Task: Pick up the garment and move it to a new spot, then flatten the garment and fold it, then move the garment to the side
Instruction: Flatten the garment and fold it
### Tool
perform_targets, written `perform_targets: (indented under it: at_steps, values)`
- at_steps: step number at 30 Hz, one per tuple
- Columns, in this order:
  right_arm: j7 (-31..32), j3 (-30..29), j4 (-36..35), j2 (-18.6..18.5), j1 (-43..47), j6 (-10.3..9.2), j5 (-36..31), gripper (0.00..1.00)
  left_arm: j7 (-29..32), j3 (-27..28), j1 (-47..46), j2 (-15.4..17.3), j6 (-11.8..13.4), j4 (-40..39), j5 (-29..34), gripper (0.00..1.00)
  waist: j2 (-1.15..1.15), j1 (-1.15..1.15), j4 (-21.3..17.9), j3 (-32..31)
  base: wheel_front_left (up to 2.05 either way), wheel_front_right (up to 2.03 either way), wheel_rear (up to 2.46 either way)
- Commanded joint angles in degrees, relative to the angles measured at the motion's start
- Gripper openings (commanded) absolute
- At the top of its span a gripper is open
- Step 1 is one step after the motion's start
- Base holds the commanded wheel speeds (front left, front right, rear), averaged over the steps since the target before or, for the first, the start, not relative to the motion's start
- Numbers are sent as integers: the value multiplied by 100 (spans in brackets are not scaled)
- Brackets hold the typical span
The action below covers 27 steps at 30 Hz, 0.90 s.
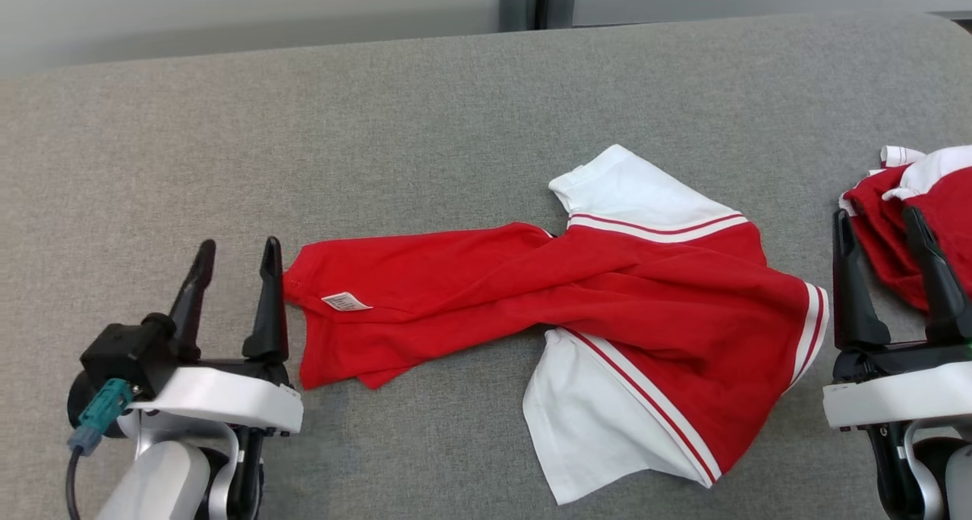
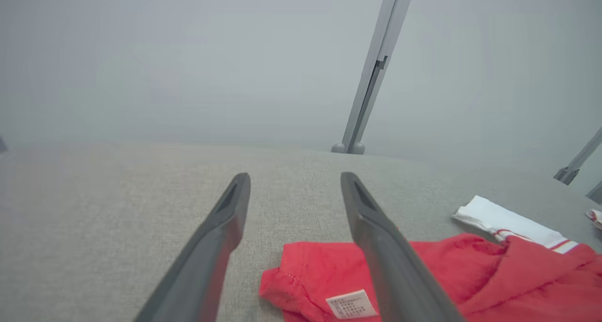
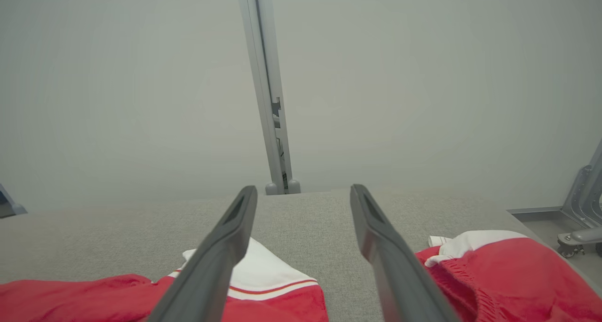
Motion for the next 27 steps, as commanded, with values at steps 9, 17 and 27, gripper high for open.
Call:
perform_targets:
  at_steps: [9,17,27]
  values:
    - [231,9,-152,-88,175,2,-149,100,-94,454,327,617,355,-884,406,100,0,0,168,-334,0,0,0]
    - [289,22,-163,-76,269,2,-156,100,180,458,733,848,499,-1254,428,100,0,0,217,-384,0,0,0]
    - [338,-22,-217,-68,225,2,-160,100,250,372,675,813,512,-1394,405,100,0,0,309,-334,0,0,0]
